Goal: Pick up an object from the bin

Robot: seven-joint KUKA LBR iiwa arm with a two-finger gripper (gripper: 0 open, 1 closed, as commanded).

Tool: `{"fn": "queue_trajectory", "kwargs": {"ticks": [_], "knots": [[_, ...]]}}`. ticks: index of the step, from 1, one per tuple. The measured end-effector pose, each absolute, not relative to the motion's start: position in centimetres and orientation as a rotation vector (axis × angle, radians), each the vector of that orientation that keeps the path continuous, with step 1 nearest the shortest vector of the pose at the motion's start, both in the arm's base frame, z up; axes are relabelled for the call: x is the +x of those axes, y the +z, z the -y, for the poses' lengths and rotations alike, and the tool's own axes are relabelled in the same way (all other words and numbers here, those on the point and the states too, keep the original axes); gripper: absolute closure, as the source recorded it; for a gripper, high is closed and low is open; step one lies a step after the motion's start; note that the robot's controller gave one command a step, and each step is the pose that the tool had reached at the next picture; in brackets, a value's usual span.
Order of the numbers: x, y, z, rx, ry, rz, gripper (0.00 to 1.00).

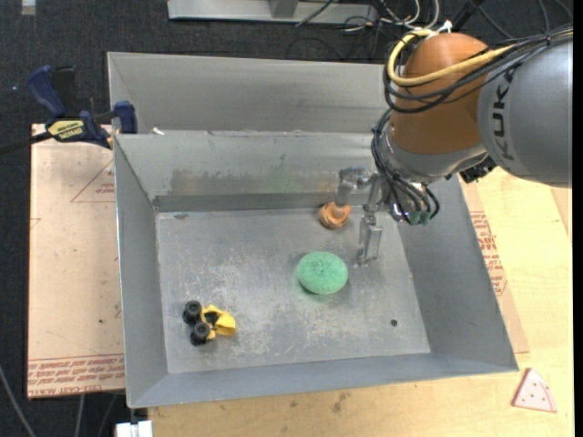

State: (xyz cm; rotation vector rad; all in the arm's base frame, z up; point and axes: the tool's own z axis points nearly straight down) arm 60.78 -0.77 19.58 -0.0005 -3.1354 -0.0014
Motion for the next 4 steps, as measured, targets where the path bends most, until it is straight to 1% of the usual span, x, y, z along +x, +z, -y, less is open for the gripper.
{"fn": "queue_trajectory", "kwargs": {"ticks": [1, 2, 3, 4], "knots": [[60.9, 20.1, 0.8, -0.001, -0.001, 3.143, 0.00], [58.0, 15.8, 1.0, 0.081, -0.001, 3.147, 0.00], [57.8, 12.7, 2.6, 0.089, -0.003, 3.141, 0.00], [56.8, 9.4, 1.6, 0.201, 0.002, 3.138, 0.00]]}}
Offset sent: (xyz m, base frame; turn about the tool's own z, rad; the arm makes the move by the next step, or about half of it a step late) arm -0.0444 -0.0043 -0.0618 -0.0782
